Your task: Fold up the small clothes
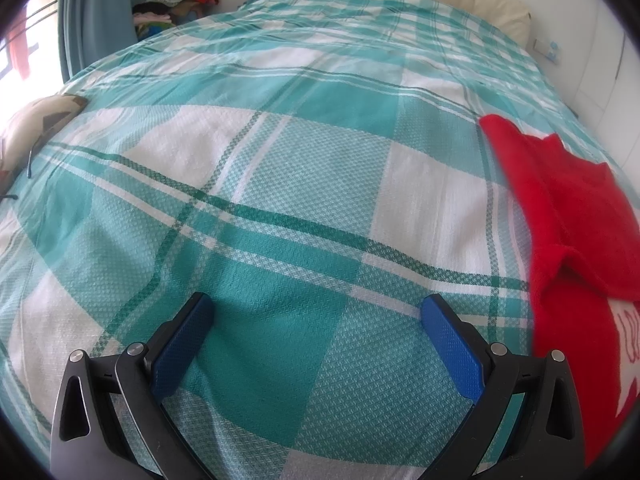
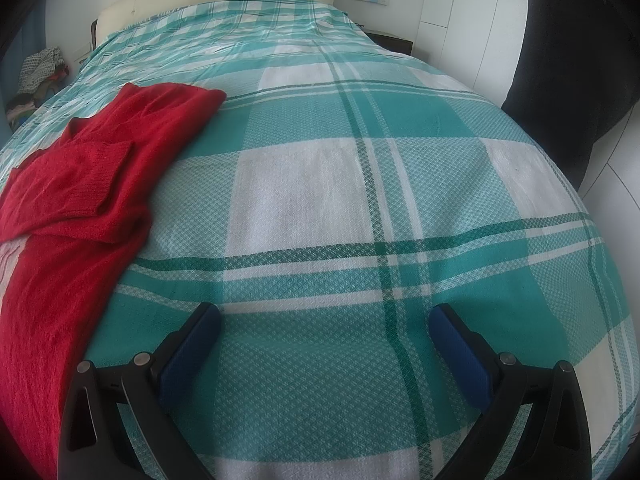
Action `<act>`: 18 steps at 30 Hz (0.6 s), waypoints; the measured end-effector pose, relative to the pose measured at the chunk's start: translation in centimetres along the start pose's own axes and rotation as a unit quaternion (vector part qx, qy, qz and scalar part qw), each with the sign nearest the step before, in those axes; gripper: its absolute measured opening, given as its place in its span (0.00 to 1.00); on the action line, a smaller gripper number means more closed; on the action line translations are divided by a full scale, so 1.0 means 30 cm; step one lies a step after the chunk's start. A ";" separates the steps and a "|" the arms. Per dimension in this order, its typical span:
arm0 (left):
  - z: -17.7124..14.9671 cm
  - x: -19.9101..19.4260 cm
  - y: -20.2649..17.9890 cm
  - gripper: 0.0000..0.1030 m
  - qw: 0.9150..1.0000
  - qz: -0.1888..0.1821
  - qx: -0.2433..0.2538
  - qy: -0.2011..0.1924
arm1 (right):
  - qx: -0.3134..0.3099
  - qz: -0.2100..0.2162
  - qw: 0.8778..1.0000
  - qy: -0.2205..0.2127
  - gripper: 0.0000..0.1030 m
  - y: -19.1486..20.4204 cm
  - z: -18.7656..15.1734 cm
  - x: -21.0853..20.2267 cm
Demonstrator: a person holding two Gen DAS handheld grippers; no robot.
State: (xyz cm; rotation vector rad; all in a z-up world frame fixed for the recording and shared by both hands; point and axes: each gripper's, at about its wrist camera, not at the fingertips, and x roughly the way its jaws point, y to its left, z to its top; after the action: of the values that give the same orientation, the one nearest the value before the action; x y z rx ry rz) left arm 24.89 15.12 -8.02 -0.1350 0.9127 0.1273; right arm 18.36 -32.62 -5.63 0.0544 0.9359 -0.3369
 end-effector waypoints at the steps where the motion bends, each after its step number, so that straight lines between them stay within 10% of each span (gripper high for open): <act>1: 0.000 0.000 -0.001 1.00 1.000 0.002 0.001 0.000 | 0.000 0.000 1.000 0.000 1.00 0.000 -0.001 0.000; 18: 0.001 0.005 -0.012 1.00 1.000 0.010 0.008 0.000 | 0.000 0.000 1.000 0.000 1.00 -0.001 0.000 0.000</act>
State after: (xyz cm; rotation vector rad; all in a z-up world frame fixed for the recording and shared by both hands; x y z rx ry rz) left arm 25.06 14.78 -8.11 -0.1108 0.9158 0.1392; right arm 18.35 -32.64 -5.63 0.0545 0.9363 -0.3367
